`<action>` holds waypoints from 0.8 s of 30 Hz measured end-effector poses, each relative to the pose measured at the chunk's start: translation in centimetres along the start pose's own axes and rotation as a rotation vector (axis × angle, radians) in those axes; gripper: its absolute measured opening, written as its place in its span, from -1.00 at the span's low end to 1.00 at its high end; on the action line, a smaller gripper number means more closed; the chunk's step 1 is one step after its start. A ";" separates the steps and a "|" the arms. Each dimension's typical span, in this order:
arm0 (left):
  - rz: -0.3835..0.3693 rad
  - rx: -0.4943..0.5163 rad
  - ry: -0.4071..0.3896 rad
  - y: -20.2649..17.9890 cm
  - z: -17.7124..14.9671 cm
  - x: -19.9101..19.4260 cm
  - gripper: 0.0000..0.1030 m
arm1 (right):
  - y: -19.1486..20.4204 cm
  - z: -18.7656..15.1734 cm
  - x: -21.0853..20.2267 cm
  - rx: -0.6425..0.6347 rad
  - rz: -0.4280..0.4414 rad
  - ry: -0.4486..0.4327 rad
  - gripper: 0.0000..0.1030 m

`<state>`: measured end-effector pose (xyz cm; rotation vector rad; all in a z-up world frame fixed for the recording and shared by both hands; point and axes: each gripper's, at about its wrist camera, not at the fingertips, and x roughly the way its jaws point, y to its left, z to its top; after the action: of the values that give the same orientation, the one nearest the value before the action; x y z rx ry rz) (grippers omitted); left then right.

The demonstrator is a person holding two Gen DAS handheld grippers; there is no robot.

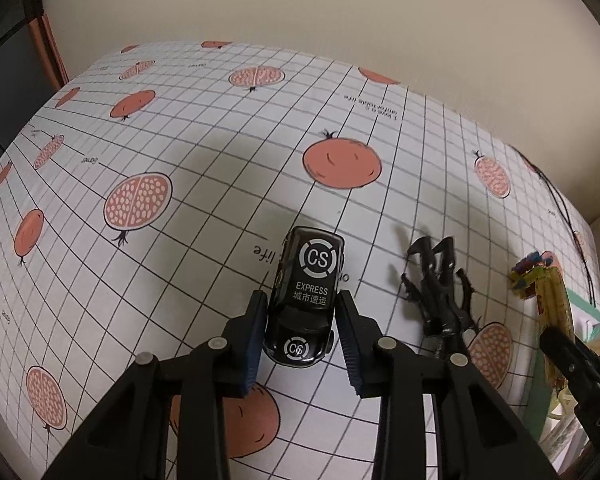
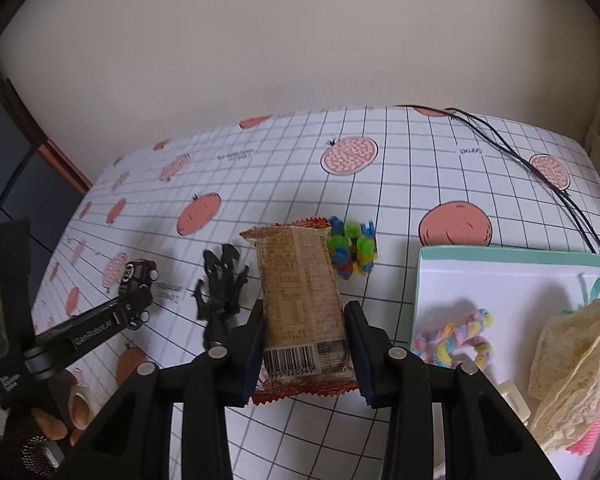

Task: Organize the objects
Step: 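Carry the toy car and biscuit packet over the green tray with both tools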

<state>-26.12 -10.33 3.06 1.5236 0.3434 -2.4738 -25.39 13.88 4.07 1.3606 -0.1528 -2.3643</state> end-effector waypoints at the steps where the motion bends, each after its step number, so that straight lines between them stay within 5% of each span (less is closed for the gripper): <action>1: -0.003 -0.001 -0.006 -0.1 0.1 -0.2 -0.30 | 0.1 0.1 -0.2 0.001 0.006 -0.003 -0.21; 24: -0.105 0.013 -0.140 -3.9 1.2 -6.9 -0.30 | -4.6 1.5 -7.5 0.067 0.052 -0.123 -0.21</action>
<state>-25.24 -6.56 10.08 1.3598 0.3923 -2.6511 -24.70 20.87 9.54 1.2254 -0.3010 -2.4193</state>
